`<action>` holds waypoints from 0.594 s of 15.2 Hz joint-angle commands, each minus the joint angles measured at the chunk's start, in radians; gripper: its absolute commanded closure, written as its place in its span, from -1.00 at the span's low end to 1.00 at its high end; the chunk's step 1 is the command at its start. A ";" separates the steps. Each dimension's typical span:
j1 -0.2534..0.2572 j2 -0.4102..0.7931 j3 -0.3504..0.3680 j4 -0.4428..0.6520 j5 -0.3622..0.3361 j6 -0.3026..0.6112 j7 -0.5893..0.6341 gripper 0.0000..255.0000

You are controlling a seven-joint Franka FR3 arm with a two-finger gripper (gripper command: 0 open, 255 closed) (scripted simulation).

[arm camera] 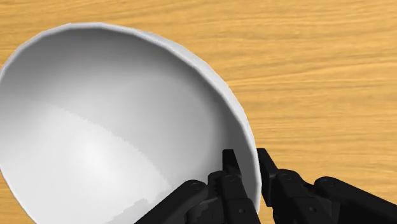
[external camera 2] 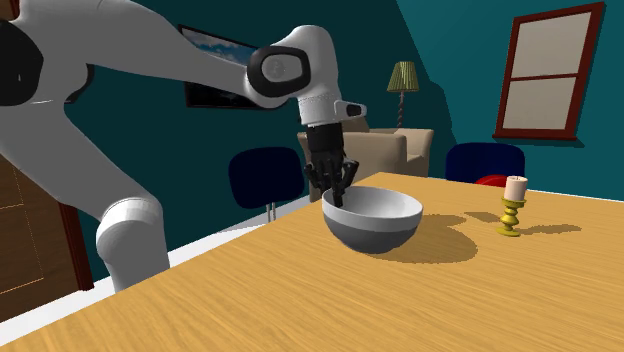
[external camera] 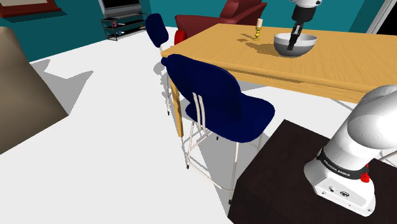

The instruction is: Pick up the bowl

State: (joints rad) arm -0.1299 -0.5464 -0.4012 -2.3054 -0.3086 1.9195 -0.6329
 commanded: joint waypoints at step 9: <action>0.009 0.007 0.019 0.134 0.020 -0.127 -0.017 1.00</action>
State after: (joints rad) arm -0.1214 -0.5402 -0.3831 -2.1873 -0.2901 1.8060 -0.6458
